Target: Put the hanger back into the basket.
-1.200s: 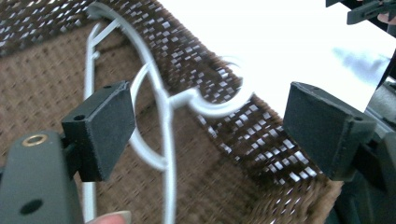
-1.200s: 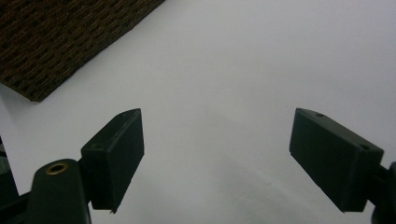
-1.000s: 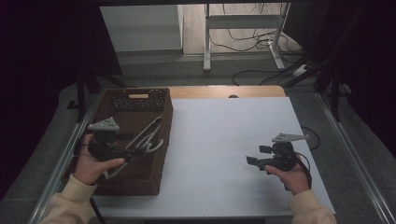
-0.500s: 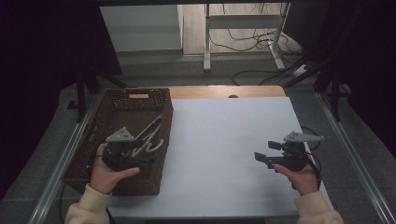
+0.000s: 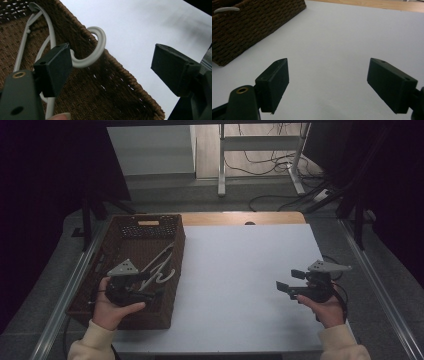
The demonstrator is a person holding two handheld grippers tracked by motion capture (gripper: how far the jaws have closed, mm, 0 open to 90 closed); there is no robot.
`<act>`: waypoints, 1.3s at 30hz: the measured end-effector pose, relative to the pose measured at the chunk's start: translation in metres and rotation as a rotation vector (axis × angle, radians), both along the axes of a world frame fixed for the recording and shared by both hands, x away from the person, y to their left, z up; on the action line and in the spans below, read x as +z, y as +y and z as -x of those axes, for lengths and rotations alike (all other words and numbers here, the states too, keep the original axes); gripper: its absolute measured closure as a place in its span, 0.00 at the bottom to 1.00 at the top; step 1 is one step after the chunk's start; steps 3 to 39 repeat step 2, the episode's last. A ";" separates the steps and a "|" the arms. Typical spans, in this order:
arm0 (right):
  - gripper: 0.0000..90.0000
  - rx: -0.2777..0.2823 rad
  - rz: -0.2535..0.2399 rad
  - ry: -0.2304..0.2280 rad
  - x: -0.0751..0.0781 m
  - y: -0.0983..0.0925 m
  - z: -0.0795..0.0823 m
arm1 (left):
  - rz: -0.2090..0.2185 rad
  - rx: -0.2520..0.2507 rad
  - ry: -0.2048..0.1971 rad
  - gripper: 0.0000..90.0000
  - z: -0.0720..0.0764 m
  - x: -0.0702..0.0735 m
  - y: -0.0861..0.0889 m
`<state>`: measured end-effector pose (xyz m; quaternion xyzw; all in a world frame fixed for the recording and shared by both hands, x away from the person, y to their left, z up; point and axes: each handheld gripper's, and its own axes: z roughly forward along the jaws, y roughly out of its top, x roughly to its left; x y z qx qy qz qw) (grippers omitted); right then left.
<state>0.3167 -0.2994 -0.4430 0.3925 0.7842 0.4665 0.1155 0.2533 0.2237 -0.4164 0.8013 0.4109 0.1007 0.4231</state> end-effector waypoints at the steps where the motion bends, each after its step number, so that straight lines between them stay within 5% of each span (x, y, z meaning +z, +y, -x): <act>1: 0.20 0.001 -0.001 -0.002 0.000 0.001 0.000 | 0.008 0.002 -0.003 0.18 0.000 0.000 0.001; 39: 0.20 0.002 0.001 -0.006 0.000 0.001 0.000 | 0.014 0.003 -0.005 0.18 0.000 0.000 0.002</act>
